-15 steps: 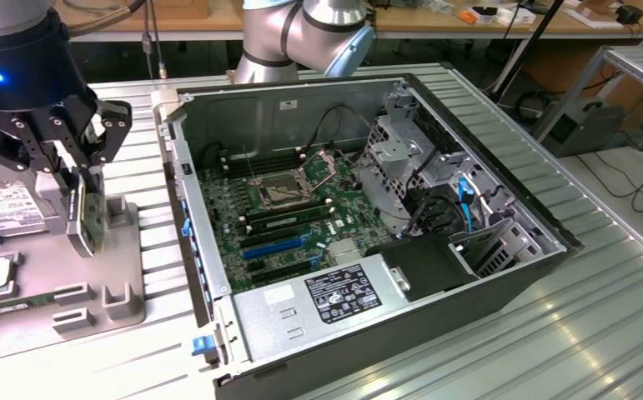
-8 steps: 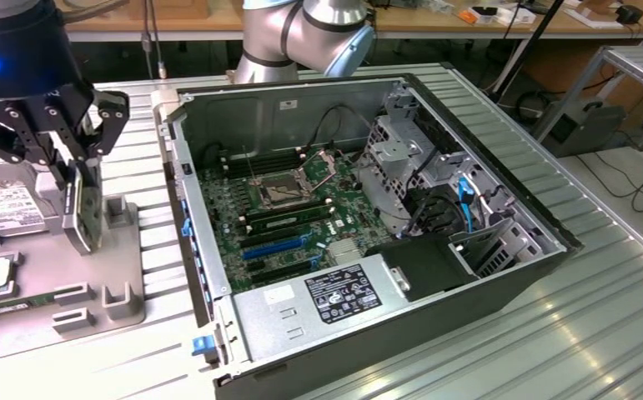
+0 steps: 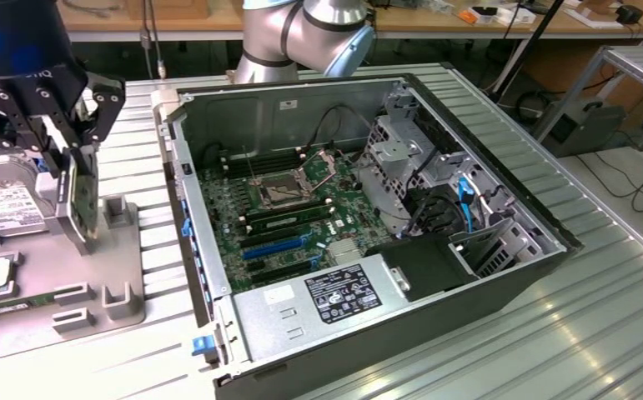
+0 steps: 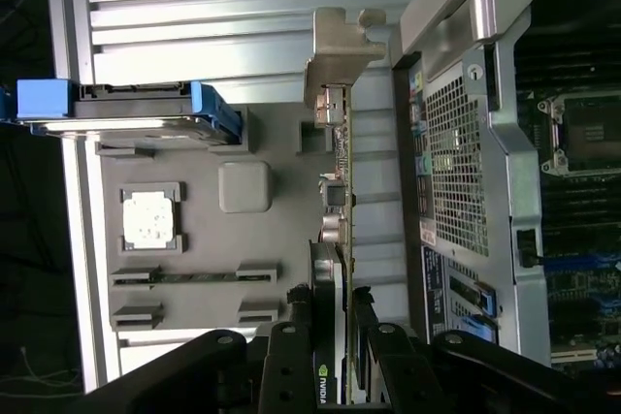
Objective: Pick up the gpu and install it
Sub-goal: 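Pick up the gpu and move the gpu toward the slot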
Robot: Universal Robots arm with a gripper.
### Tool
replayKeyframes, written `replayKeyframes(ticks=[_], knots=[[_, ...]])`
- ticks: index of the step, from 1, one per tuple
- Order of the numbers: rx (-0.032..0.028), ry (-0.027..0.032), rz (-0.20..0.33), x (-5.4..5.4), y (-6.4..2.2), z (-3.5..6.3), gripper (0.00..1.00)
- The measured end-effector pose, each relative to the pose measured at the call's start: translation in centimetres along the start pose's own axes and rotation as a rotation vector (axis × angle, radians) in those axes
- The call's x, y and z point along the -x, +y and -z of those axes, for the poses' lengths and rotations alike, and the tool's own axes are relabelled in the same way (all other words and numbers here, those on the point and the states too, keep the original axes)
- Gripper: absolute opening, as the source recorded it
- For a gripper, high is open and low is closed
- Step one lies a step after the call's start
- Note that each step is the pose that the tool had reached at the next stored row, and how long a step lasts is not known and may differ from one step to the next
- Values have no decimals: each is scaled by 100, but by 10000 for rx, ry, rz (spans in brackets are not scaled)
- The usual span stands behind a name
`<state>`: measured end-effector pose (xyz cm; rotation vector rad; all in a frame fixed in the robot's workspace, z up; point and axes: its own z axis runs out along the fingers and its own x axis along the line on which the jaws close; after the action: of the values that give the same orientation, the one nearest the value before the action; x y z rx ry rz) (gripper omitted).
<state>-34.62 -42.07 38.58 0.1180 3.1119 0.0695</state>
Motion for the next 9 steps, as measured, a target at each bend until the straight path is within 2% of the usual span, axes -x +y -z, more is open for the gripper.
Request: replayKeyframes(ticks=[9], knots=[[0, 9, -1, 5, 10, 213, 27]])
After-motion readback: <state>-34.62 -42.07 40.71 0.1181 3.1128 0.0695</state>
